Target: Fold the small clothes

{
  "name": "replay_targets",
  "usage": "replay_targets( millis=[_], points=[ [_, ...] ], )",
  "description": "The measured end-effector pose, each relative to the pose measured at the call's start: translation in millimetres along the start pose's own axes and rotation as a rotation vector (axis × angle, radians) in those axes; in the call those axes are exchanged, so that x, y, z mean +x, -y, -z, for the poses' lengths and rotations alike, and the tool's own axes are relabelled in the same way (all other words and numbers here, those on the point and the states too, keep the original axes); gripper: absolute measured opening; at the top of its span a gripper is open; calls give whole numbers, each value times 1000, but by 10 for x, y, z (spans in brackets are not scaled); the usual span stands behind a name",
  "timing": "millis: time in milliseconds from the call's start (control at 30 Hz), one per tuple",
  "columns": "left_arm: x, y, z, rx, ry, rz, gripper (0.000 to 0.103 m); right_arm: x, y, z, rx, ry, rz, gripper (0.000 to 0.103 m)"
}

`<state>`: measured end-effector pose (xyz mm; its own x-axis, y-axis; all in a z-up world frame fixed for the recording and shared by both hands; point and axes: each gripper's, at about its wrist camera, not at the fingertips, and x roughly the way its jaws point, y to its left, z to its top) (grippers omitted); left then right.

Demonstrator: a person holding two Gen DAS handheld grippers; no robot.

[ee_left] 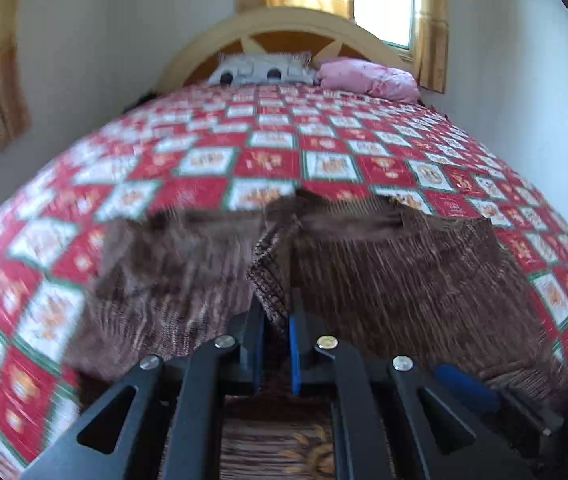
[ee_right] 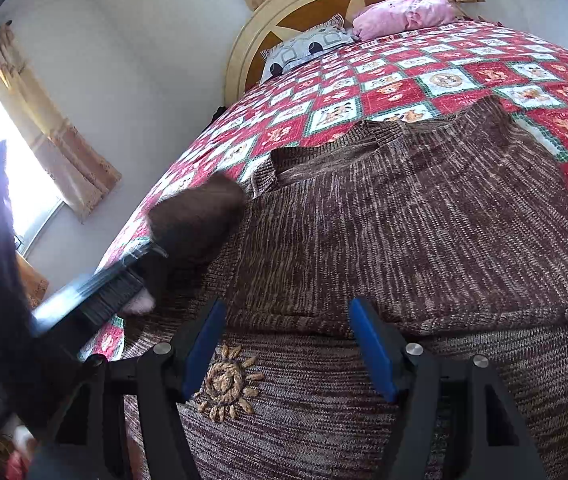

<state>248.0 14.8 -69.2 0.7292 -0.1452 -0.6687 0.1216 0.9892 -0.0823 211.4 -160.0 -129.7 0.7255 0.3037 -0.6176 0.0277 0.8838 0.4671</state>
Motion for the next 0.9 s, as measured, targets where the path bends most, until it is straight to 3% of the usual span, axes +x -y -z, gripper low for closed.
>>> replay_targets(
  millis=[167, 267, 333, 400, 567, 633, 700, 767, 800, 900],
  points=[
    [-27, -40, 6, -6, -22, 1, 11, 24, -39, -1, -20, -10, 13, 63],
    [-147, -113, 69, 1, -34, 29, 19, 22, -16, -2, -10, -12, 6, 63],
    [-245, -242, 149, -7, -62, 52, 64, 21, 15, -9, 5, -12, -6, 63],
    [-312, -328, 243, -29, -44, 56, 78, 23, 21, -21, 5, -17, -8, 63],
    [-474, -712, 484, -67, -20, -18, 78, -123, 44, -143, 54, -14, -74, 64],
    [-358, -882, 570, -125, -57, -77, 78, -169, 47, -292, 106, 0, -119, 68],
    [-222, -1055, 605, -227, -122, -89, 76, -108, -15, -450, 107, -9, -140, 68],
    [-289, -1132, 593, -282, -78, -75, 77, 71, -171, -608, 23, -37, -92, 68],
    [-313, -1139, 594, -288, -61, -115, 77, 168, -228, -646, -13, -51, -69, 68],
    [-275, -1224, 617, -348, -78, -125, 77, 554, -376, -751, -103, -94, 16, 68]
  ],
)
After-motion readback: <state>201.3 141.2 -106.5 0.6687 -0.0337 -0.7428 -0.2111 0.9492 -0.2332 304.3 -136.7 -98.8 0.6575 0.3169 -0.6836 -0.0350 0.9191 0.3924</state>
